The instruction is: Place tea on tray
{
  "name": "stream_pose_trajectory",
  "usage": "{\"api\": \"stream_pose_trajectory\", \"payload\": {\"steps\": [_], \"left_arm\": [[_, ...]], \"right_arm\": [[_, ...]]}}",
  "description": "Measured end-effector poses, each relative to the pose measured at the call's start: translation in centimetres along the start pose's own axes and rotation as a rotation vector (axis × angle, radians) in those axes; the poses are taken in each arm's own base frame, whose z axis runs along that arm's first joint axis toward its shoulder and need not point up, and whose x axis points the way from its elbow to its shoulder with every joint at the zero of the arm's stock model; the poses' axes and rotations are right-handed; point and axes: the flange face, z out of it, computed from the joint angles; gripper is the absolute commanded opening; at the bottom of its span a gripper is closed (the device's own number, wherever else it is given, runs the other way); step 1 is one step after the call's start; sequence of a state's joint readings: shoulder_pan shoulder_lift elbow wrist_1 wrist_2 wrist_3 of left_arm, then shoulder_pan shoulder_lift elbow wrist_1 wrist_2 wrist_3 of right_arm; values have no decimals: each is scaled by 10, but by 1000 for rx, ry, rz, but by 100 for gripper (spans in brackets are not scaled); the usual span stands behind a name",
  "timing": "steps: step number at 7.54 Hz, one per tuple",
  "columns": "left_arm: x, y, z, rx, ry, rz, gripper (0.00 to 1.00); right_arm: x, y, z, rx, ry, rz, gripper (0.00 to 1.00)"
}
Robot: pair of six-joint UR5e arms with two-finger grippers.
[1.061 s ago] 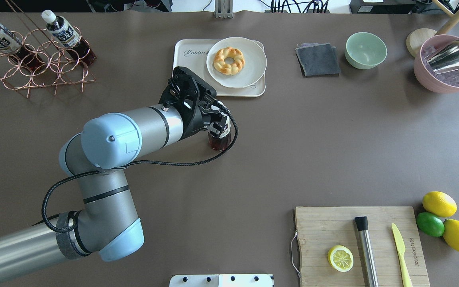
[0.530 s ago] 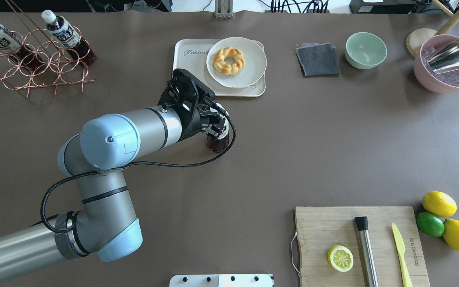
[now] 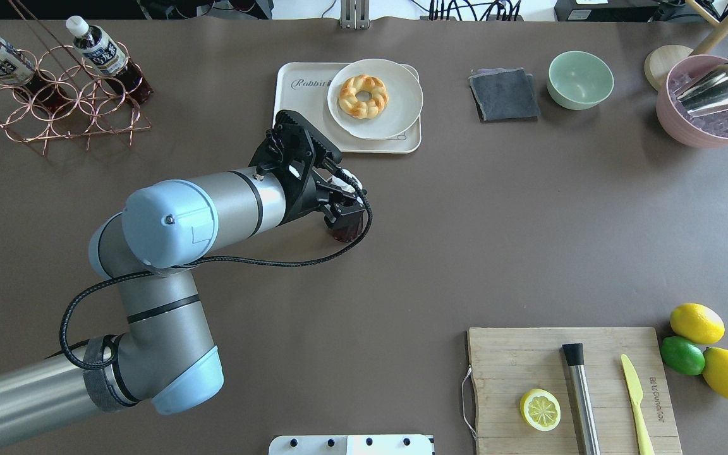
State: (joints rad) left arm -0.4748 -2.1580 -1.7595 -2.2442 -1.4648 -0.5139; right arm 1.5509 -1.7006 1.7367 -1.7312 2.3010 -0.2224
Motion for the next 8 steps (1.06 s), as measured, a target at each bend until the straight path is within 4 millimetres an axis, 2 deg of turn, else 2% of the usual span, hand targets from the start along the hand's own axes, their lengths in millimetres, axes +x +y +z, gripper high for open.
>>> {"api": "stream_pose_trajectory", "payload": {"steps": [1, 2, 3, 4, 5, 6, 7, 8], "left_arm": [[-4, -6, -4, 5, 4, -2, 97], [-20, -13, -9, -6, 21, -6, 97], [-53, -12, -17, -43, 40, -15, 97], [-107, -6, -32, -95, 46, -36, 97], [-173, 3, -56, -159, 50, -79, 98], [-245, 15, -92, -231, 62, -162, 98], [-316, 36, -138, -295, 74, -263, 98], [-373, 62, -182, -335, 72, -353, 98]], "right_arm": [[0, 1, 0, 0, 0, 0, 100], [0, 1, 0, 0, 0, 0, 100], [0, 1, 0, 1, 0, -1, 100], [0, 1, 0, 1, 0, -1, 100], [0, 1, 0, 1, 0, -1, 100], [0, 1, 0, 0, 0, 0, 100], [0, 2, 0, -1, 0, 1, 100], [0, 2, 1, -2, 0, 2, 100]]}}
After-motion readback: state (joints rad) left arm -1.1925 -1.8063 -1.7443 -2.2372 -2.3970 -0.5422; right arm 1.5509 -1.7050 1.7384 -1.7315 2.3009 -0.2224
